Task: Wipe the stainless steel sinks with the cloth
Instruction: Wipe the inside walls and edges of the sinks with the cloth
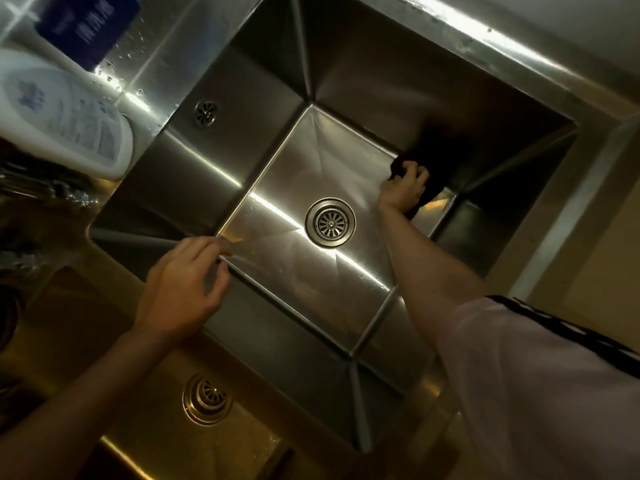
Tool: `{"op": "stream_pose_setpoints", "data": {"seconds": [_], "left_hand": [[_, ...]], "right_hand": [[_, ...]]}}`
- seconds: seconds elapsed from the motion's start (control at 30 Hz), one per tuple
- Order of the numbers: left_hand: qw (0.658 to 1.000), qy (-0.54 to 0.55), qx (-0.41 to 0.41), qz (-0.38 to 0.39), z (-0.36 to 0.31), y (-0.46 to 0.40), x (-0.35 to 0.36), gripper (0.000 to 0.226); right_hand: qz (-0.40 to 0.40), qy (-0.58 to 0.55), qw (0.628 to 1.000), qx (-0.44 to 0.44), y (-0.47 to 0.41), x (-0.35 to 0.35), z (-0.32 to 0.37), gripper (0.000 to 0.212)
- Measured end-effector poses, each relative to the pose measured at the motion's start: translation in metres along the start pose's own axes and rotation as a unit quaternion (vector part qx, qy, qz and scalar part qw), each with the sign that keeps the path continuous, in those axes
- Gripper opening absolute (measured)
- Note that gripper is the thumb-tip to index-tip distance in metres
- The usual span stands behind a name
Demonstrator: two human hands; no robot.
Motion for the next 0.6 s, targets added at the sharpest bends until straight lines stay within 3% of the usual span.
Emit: {"op": "stream_pose_setpoints", "data": {"seconds": [0.3, 0.47, 0.6], "left_hand": [[1.000, -0.017, 0.007, -0.012, 0.000, 0.000, -0.003, 0.031], [0.999, -0.008, -0.022, -0.022, 0.005, 0.003, -0.003, 0.030], [0.999, -0.010, -0.027, -0.022, 0.007, 0.003, -0.002, 0.031]], "right_hand": [[0.185, 0.069, 0.951, -0.238, 0.033, 0.102, 0.077, 0.037], [0.279, 0.062, 0.902, -0.325, 0.073, 0.148, 0.120, 0.034], [0.307, 0.095, 0.881, -0.347, 0.089, 0.162, 0.120, 0.034]]}}
Point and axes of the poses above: each hand's wrist, its own y-axis away from the middle knuckle, its own x-axis out of the palm, z = x × y, the point moved 6 cm from there along -y, towards the middle knuckle, and after that the axes turned 12 degrees about x, right-handed, at the moved point
